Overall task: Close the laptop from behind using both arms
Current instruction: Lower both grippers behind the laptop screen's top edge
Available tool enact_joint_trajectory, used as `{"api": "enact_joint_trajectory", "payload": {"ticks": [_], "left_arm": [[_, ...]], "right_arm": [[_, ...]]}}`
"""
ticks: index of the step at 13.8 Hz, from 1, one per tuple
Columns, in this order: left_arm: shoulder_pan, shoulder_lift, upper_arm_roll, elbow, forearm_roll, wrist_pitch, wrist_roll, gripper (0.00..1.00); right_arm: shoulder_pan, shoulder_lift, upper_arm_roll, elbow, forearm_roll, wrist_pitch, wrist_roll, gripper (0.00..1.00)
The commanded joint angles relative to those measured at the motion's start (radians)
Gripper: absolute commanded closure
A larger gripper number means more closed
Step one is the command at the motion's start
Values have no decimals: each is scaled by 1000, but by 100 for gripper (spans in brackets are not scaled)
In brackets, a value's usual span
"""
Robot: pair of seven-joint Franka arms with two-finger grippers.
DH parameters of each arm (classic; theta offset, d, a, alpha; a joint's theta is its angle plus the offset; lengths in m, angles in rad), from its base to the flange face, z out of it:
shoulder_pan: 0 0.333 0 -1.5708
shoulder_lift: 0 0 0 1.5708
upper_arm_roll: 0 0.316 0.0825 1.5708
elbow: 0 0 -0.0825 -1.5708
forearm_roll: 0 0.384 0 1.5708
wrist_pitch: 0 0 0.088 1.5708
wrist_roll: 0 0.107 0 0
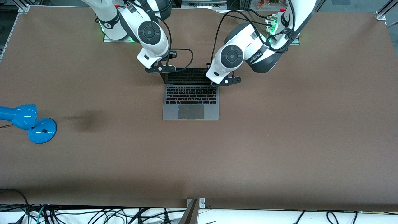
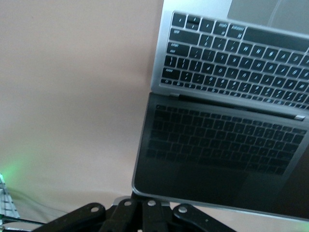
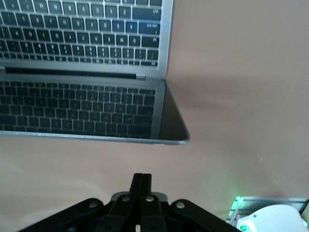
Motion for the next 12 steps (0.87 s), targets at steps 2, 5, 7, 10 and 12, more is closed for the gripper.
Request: {"api": "enact_joint_trajectory", "payload": {"ticks": [2,5,7,10,12], "left_arm": [[-5,61,-5,84,62,-8,-43,100],[-7,87,1,120,78,-9,-53,100],[-8,104,11,144,81,-9,-53,100],[-13,119,25,172,105,-6,-53,100],[-16,127,25,178,144,-6,-58,100]], "right_arm": [[-8,55,-1,46,-41,48,10,100],[-14,102,-4,59,-78,102,10,100],[-25,144,-4,89,-112,105,10,100],[-43,179,-6,131,-135,105,7,100],[-51,210,-6,165,-145,105,7,100]]}}
